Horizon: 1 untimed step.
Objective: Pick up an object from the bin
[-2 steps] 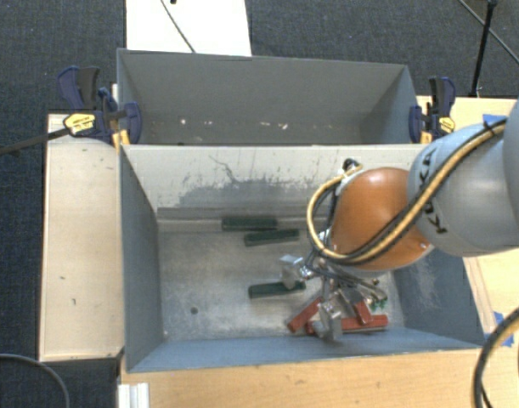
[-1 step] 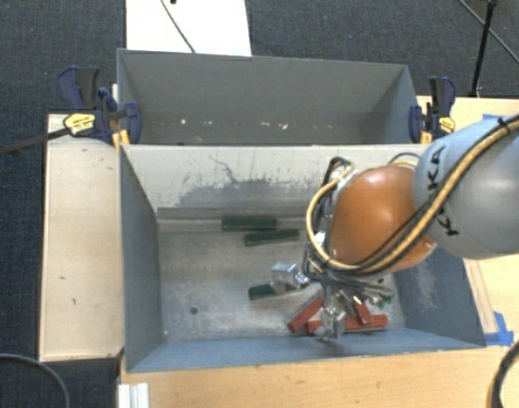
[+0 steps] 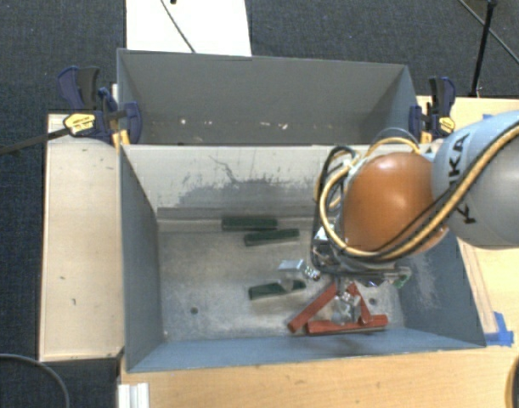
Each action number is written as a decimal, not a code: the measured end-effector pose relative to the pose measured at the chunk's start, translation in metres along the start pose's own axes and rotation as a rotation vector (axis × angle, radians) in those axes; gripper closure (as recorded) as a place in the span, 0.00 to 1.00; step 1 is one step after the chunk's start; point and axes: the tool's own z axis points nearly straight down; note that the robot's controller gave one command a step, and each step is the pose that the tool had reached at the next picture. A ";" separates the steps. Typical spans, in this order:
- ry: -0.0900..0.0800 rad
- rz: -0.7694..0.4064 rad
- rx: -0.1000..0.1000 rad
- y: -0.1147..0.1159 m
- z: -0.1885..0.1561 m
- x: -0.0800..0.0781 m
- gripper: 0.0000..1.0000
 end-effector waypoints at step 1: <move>0.003 -0.165 -0.004 -0.011 0.041 -0.003 0.00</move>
Offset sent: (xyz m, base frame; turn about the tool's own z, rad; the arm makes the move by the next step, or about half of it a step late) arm 0.0100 -0.0046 -0.0414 -0.1668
